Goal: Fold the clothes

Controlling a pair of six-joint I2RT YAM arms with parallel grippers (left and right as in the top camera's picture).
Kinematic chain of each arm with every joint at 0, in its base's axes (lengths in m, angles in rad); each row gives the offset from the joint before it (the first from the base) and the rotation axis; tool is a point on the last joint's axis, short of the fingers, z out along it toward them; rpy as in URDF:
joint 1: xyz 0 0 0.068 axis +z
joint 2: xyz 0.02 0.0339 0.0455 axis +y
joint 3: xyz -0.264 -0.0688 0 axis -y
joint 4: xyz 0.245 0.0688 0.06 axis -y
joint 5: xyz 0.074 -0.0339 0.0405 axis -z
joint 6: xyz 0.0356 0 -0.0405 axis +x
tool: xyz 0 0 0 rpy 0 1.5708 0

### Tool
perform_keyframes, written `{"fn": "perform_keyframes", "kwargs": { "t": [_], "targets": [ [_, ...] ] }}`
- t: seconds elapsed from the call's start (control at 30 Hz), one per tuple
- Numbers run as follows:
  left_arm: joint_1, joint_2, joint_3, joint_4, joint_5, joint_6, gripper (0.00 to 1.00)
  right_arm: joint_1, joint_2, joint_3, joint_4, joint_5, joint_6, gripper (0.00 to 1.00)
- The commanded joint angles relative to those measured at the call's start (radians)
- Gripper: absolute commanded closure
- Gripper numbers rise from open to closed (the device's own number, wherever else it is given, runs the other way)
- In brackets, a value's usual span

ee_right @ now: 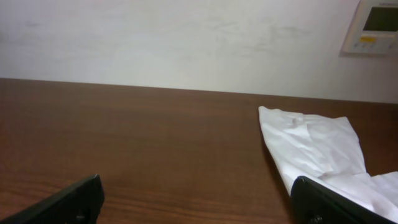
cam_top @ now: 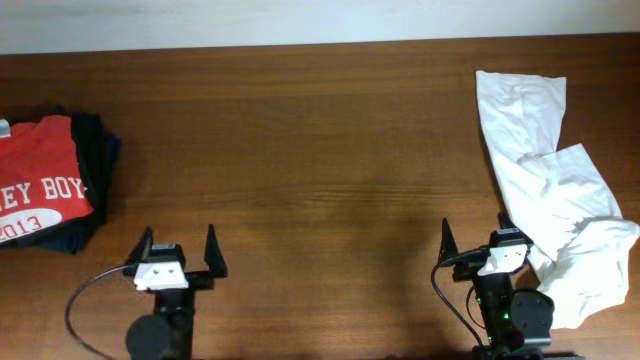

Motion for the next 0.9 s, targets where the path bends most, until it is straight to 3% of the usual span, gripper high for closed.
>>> {"fn": "perform_keyframes", "kwargs": {
  "t": [0.0,0.07,0.87],
  "targets": [
    [-0.011,-0.013,-0.085,0.071,-0.014,0.002,0.01,0.005,-0.007,-0.005,-0.006,0.005,-0.006,0.01],
    [-0.011,-0.013,-0.085,0.015,-0.013,0.002,0.01,0.005,-0.007,-0.005,-0.006,0.005,-0.006,0.01],
    [-0.011,-0.013,-0.085,0.019,-0.014,0.002,0.01,0.005,-0.007,-0.005,-0.006,0.005,-0.006,0.01]
  ]
}}
